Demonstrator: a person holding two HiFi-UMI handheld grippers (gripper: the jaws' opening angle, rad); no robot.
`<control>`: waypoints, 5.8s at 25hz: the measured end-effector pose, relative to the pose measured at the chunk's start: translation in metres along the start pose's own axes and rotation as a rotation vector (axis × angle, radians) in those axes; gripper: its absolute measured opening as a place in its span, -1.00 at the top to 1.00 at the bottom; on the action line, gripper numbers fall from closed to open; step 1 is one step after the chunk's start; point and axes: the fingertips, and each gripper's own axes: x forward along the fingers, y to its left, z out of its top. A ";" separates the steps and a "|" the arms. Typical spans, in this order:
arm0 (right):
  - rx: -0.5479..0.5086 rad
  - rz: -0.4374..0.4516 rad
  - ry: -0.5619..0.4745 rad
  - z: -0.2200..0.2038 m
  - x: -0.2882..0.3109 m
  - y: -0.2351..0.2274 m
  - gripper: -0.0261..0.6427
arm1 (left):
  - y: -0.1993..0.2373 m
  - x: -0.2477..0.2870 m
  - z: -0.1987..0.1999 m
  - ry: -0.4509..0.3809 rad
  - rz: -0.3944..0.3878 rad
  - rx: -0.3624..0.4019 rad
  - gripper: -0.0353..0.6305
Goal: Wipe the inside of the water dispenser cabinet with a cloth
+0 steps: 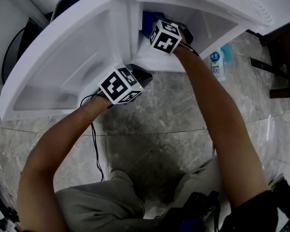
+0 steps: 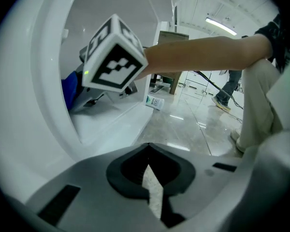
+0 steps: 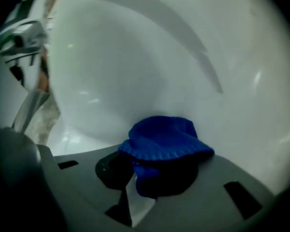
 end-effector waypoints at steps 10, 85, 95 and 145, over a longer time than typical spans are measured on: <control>0.198 0.142 -0.055 0.001 -0.019 0.030 0.67 | 0.015 -0.032 0.008 -0.086 0.122 0.030 0.88; 0.528 0.575 -0.232 -0.114 -0.263 0.184 0.93 | 0.075 0.081 0.153 -0.013 0.467 0.361 0.56; 0.696 0.612 -0.264 -0.143 -0.274 0.201 0.93 | 0.125 0.135 0.164 0.012 0.479 0.265 0.56; 0.673 0.738 -0.310 -0.095 -0.261 0.223 0.93 | 0.125 0.052 0.251 -0.387 0.635 0.207 0.59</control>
